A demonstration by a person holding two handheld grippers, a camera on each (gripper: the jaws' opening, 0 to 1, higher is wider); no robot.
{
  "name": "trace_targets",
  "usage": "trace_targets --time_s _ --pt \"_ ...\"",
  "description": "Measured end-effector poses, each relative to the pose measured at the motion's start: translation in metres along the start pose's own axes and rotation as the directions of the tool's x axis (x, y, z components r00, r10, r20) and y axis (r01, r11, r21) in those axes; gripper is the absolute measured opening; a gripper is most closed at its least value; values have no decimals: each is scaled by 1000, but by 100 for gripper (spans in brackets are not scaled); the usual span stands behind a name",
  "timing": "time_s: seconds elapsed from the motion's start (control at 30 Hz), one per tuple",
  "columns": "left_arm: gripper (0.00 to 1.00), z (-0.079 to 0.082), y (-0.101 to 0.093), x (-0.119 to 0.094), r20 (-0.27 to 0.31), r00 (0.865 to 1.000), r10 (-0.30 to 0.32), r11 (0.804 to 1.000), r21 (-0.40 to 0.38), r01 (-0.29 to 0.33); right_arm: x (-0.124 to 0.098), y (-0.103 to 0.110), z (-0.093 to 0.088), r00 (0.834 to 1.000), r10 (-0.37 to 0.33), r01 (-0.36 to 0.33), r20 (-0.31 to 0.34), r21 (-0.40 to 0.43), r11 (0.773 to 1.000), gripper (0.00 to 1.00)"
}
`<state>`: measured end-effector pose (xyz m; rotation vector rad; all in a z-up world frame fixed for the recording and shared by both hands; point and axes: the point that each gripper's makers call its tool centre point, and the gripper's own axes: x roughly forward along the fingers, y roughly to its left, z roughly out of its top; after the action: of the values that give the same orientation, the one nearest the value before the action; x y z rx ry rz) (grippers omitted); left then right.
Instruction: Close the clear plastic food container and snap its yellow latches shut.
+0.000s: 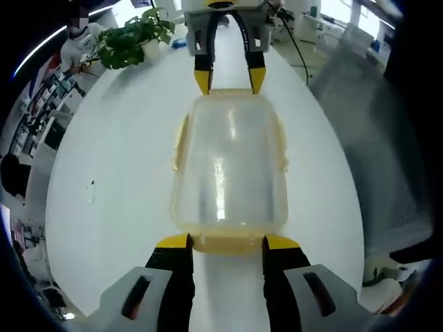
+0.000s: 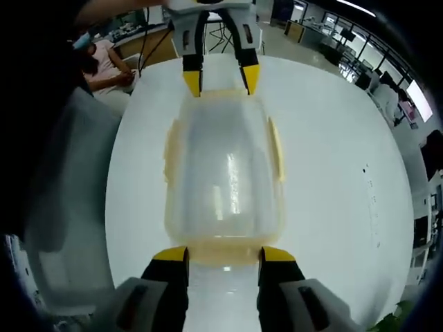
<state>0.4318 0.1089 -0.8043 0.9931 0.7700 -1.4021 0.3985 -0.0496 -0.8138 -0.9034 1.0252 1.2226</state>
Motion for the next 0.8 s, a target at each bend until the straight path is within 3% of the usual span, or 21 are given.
trace_targets --time_s 0.43,0.8 --pt "35 33 1 22 23 1000 -3 1000 2 3 -11 -6 -38 999 -16 16 -42 6 1000 36" --pt "35 44 -2 29 23 999 -22 1000 -4 22 -15 -3 -50 998 6 -5 -58 11 1000 36"
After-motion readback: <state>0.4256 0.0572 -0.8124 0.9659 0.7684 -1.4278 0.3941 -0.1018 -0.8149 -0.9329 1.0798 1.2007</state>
